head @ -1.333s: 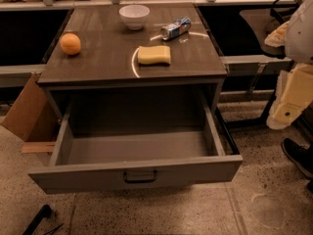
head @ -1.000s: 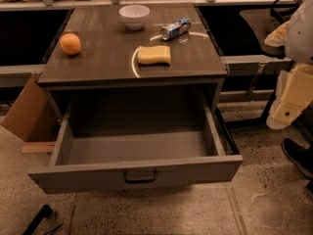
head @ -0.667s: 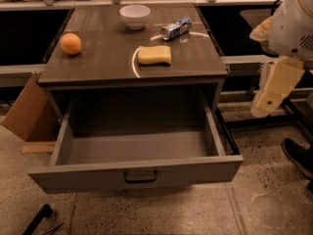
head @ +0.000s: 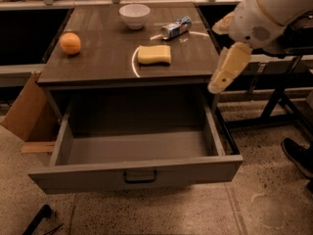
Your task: Place sponge into top drawer
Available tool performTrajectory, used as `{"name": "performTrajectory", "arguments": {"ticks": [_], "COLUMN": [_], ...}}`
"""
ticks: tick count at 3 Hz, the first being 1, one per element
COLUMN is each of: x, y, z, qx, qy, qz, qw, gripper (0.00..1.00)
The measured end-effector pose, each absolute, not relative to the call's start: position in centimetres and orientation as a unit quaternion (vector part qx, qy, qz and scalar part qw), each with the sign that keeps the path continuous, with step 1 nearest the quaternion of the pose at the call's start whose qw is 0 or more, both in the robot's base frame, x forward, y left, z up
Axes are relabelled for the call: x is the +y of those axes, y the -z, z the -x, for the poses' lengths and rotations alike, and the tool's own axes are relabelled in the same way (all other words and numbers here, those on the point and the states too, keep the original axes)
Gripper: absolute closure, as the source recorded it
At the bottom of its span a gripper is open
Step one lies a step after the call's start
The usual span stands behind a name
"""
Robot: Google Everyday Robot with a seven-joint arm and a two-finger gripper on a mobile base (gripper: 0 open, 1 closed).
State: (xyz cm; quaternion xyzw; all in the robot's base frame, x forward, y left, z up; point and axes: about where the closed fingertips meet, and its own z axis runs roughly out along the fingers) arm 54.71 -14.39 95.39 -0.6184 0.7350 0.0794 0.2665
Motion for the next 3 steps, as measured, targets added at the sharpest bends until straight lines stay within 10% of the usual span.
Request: {"name": "performTrajectory", "arguments": {"ticks": [3], "x": [-12.5], "y": [-94.1], "z": [-57.3], "qx": [0.742], "qy": [-0.1], "qz": [0.595], "qw": [0.294], "gripper": [0.0]}}
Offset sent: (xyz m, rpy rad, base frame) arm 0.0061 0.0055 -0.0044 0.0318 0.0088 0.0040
